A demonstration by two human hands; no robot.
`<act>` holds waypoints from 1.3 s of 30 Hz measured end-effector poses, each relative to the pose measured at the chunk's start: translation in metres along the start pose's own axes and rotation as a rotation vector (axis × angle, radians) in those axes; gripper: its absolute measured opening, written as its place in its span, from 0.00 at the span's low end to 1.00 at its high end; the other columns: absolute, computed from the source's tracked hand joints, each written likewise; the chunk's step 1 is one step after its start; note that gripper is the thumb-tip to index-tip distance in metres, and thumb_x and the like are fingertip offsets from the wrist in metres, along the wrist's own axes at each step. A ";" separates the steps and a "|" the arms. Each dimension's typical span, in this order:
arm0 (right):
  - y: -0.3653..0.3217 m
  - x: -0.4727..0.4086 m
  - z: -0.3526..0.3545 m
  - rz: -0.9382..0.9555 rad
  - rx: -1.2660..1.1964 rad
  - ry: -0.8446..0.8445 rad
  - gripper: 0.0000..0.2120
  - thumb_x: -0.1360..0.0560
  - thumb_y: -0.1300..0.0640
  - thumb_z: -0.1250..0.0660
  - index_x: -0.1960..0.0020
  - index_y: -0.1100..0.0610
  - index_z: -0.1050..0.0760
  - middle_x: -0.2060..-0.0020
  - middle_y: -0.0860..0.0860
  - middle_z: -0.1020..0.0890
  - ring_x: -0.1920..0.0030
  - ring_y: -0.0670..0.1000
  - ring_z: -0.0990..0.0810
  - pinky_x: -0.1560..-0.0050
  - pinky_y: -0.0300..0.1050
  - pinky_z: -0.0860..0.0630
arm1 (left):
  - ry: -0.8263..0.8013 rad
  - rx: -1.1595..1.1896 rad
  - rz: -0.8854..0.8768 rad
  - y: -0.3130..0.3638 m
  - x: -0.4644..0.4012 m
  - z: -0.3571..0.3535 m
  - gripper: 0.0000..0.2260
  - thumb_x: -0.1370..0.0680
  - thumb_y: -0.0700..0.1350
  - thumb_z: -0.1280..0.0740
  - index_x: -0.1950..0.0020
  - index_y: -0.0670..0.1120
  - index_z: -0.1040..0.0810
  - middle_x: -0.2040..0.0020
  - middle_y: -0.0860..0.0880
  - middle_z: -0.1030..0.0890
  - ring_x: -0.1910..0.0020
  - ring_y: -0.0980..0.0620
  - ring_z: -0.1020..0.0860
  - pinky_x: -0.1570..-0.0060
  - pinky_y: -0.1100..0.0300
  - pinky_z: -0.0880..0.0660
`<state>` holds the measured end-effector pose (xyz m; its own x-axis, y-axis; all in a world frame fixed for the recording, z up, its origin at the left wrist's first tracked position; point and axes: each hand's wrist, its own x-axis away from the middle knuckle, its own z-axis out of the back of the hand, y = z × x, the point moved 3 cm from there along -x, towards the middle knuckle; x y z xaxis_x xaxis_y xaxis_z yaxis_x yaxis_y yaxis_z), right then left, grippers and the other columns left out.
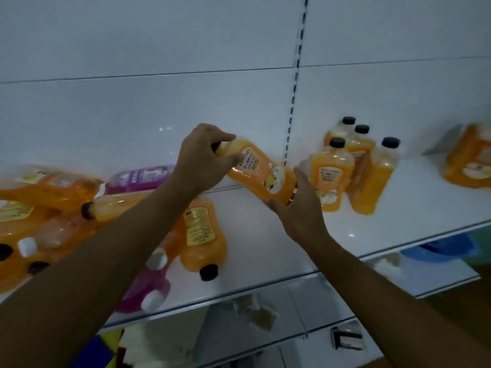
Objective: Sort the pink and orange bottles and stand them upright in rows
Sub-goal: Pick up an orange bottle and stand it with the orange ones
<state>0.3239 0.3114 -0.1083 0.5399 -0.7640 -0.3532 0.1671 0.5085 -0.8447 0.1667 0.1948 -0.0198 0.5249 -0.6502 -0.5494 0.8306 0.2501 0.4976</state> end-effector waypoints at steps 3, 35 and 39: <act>0.036 0.010 0.040 -0.079 0.021 0.043 0.37 0.33 0.54 0.22 0.30 0.52 0.36 0.42 0.46 0.25 0.42 0.49 0.24 0.49 0.43 0.25 | -0.111 0.057 -0.094 0.049 -0.003 -0.045 0.20 0.31 0.50 0.23 0.40 0.50 0.19 0.43 0.48 0.22 0.51 0.54 0.23 0.46 0.62 0.25; 0.102 0.042 0.136 0.090 0.480 0.326 0.25 0.31 0.39 0.29 0.46 0.56 0.29 0.53 0.54 0.22 0.55 0.54 0.22 0.55 0.50 0.23 | -0.270 0.105 -0.329 0.136 0.005 -0.160 0.34 0.27 0.55 0.28 0.24 0.49 0.36 0.37 0.48 0.23 0.42 0.52 0.24 0.43 0.56 0.27; 0.072 0.046 0.099 0.263 0.439 0.168 0.23 0.27 0.38 0.36 0.44 0.57 0.25 0.52 0.54 0.18 0.53 0.54 0.19 0.54 0.44 0.25 | -0.210 0.028 -0.261 0.098 0.013 -0.124 0.26 0.24 0.56 0.31 0.30 0.47 0.29 0.41 0.48 0.20 0.47 0.53 0.22 0.46 0.54 0.23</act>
<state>0.4419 0.3521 -0.1452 0.4767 -0.6234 -0.6198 0.3924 0.7818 -0.4845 0.2777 0.3002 -0.0611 0.2426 -0.8243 -0.5116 0.9249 0.0374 0.3783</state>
